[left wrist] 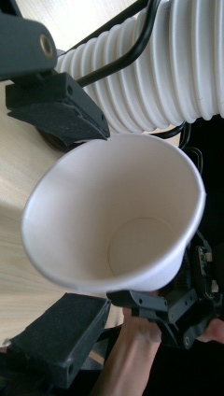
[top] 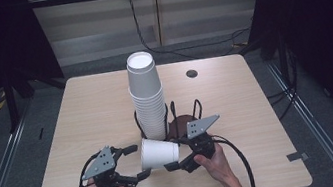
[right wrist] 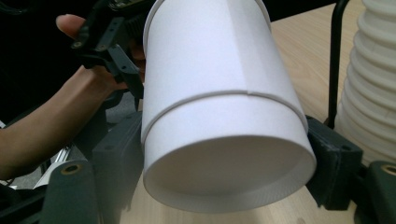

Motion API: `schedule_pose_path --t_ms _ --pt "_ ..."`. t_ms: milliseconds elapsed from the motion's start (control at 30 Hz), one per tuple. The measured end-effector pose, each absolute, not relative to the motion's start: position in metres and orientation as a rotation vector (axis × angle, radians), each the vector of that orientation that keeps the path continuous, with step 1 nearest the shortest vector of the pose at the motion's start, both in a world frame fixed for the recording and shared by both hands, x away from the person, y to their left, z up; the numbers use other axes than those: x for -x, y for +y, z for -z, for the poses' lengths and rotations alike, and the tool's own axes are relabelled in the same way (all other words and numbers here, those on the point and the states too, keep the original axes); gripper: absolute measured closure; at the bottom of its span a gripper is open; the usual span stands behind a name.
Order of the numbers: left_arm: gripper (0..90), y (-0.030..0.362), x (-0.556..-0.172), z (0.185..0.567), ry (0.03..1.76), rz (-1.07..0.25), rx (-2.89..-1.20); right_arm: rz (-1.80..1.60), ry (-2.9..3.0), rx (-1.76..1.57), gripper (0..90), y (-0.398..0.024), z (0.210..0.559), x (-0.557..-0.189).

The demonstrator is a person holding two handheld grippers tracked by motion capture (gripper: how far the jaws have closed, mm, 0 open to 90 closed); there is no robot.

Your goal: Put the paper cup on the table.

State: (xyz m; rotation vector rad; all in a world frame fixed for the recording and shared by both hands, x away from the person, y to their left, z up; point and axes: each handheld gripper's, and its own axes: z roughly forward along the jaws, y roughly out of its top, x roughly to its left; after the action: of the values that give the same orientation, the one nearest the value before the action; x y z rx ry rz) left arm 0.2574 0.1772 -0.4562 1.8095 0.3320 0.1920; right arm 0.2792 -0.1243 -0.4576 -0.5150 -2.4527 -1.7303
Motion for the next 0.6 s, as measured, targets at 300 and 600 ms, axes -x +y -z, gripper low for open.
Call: schedule_pose_path --t_ms 300,600 --pt "2.6 0.173 -0.263 0.457 0.346 -0.185 -1.810 1.755 -2.444 0.467 23.8 -0.122 0.457 -0.277" --pt "0.3 0.162 -0.271 0.451 0.311 -0.125 -1.834 1.756 -2.445 0.449 23.8 -0.120 0.456 -0.276"
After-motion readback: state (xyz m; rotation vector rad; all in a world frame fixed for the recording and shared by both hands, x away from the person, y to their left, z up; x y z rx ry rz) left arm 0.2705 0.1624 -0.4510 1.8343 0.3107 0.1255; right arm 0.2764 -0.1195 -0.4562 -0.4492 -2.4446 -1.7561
